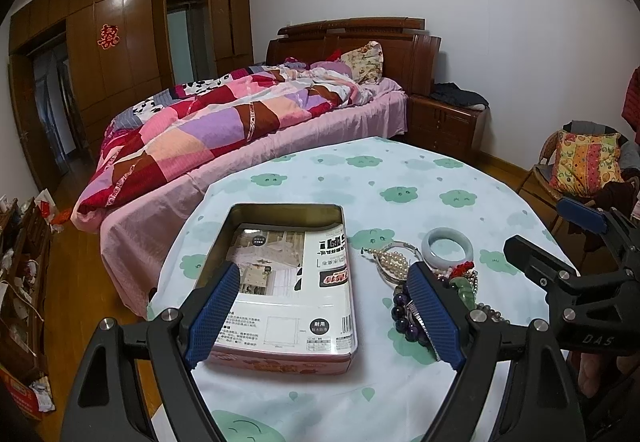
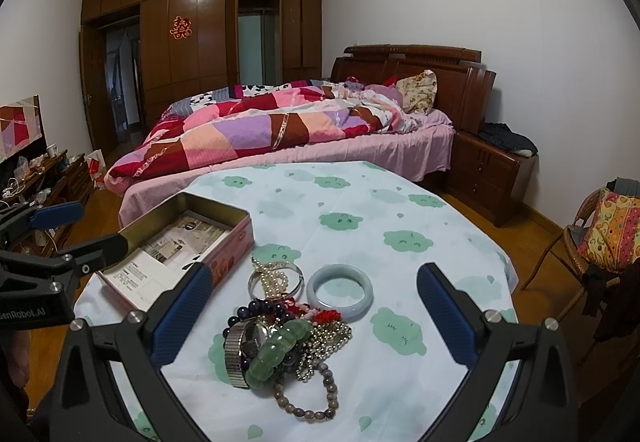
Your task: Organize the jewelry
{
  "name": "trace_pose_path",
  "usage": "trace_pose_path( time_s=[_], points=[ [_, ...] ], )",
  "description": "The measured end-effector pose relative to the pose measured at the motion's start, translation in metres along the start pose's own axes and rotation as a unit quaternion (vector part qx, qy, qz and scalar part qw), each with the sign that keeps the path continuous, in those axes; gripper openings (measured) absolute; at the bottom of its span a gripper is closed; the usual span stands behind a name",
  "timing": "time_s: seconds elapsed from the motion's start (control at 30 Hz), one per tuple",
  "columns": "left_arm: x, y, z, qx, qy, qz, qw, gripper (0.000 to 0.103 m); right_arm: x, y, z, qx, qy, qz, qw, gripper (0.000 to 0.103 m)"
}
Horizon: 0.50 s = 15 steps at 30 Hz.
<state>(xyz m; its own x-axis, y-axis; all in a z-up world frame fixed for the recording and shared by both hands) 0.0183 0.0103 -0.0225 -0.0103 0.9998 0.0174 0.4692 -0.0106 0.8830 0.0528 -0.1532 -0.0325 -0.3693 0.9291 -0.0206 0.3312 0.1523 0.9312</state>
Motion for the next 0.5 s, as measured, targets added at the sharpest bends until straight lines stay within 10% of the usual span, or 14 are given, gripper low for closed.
trace_pose_path(
  time_s=[0.5],
  points=[
    [-0.016,-0.033,0.037,0.049,-0.026,-0.009,0.9984,0.086,-0.006,-0.047,0.020,0.070,0.011,0.014,0.997,0.103]
  ],
)
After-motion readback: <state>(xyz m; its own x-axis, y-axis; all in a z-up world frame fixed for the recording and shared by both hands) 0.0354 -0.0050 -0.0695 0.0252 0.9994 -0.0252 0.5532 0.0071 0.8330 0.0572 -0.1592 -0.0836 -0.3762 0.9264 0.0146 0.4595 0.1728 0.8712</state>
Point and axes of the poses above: each gripper's, at about its wrist camera, not at the fingertips, and z roughly the way its jaws point, x to its left, y to its top, the point moved 2 cm from there along z, roughly the way its jaws point, and after that the axes turned 7 degrees about -x, right-handed, at the moved point
